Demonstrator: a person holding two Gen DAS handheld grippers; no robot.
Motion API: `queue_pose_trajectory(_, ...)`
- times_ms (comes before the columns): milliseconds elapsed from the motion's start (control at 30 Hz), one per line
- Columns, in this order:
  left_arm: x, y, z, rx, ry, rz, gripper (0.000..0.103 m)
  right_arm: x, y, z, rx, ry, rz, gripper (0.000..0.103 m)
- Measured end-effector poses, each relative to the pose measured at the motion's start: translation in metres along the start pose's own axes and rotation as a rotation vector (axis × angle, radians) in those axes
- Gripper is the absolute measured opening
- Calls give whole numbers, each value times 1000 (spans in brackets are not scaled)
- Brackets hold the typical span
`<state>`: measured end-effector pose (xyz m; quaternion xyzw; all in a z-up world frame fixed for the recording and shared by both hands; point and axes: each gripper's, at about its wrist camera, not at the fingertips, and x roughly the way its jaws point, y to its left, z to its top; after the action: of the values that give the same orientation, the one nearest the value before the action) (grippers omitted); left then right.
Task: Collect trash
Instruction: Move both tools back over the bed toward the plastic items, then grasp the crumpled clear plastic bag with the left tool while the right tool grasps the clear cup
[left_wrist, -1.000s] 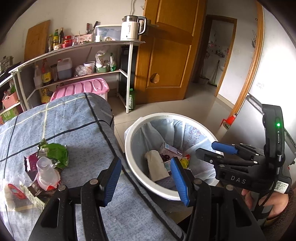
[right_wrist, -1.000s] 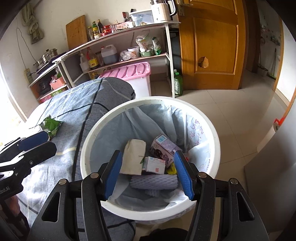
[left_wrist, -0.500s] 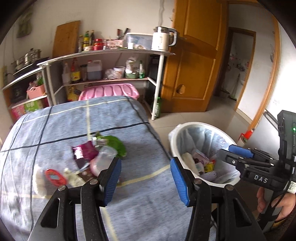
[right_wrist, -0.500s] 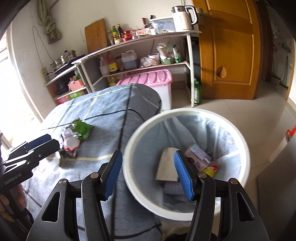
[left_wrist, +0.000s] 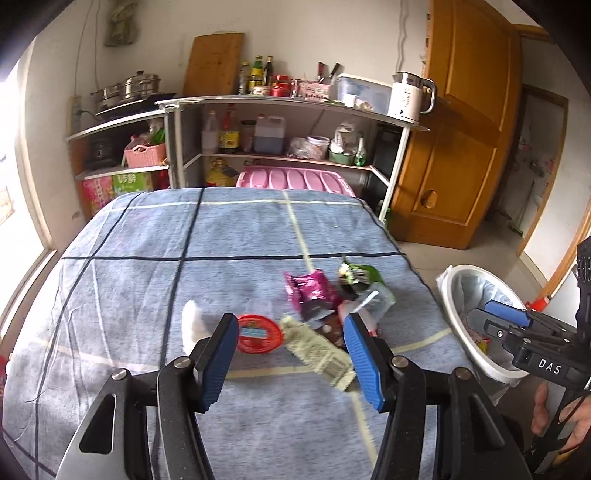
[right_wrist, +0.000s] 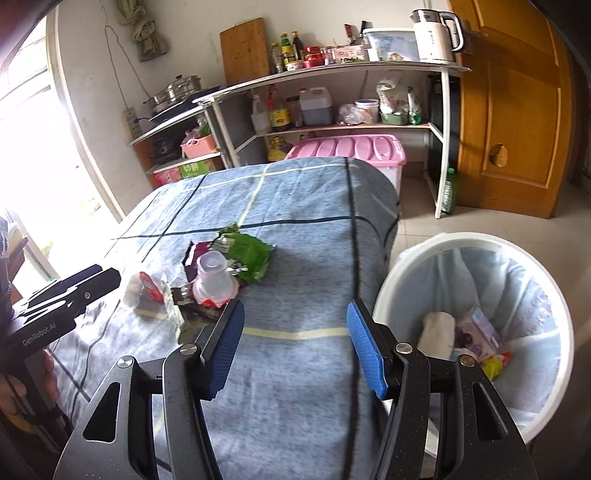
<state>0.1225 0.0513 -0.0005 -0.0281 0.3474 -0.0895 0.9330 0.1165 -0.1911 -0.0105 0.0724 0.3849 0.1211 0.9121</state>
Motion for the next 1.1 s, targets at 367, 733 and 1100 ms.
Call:
queue_pose_trajectory(367,12,60,-4,-90,40,41,59,40,41,17,-39,48,58,59)
queue_pose_trajectory(733,45,81,-9,-123,112,48,59,74,62,26,-22,90,94,59)
queue_pose_trajectory(1100,60,86,-8,-134,128,56,59,79,59,26,5,88,95,59)
